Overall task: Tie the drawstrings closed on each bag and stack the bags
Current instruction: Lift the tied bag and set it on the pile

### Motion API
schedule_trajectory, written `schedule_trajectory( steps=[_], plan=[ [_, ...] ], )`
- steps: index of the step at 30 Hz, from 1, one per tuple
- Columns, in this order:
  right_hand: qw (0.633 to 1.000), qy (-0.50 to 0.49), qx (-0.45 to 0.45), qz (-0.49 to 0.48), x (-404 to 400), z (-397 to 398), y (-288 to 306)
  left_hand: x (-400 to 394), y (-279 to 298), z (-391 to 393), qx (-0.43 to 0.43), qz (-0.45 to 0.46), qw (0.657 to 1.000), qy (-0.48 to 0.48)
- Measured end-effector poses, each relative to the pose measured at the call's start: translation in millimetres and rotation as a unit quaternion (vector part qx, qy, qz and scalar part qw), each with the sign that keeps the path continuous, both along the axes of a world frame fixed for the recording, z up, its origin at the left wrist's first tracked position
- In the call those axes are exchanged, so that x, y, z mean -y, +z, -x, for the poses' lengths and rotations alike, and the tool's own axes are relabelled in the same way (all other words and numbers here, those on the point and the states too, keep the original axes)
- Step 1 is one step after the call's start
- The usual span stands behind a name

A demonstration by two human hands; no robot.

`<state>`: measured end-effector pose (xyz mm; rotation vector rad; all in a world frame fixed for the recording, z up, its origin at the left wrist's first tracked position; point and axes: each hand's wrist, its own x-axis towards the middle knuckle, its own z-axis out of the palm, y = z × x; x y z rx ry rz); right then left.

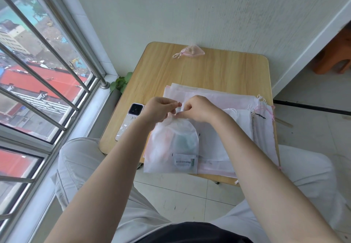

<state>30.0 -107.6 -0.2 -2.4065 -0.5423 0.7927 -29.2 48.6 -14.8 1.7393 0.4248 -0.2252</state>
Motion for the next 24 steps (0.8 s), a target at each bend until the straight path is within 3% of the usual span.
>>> schedule_trajectory(
  steps=[4, 10, 14, 24],
  plan=[
    [0.993, -0.03, -0.072, -0.085, 10.1, -7.6, 6.8, 5.0, 0.9, 2.0, -0.023, -0.062, 0.997, -0.046],
    [0.976, -0.093, -0.085, -0.176, 4.6, -12.0, 8.0, 5.2, 1.4, 1.0, -0.008, -0.111, 0.99, -0.081],
    [0.933, -0.156, -0.085, -0.314, 1.6, -12.7, 6.2, 1.1, -2.0, 1.3, -0.023, -0.039, 0.997, -0.054],
    [0.975, -0.064, -0.001, -0.213, 2.4, -6.4, -14.7, -2.7, -5.5, -2.7, -0.058, 0.065, 0.996, 0.009]
  ],
)
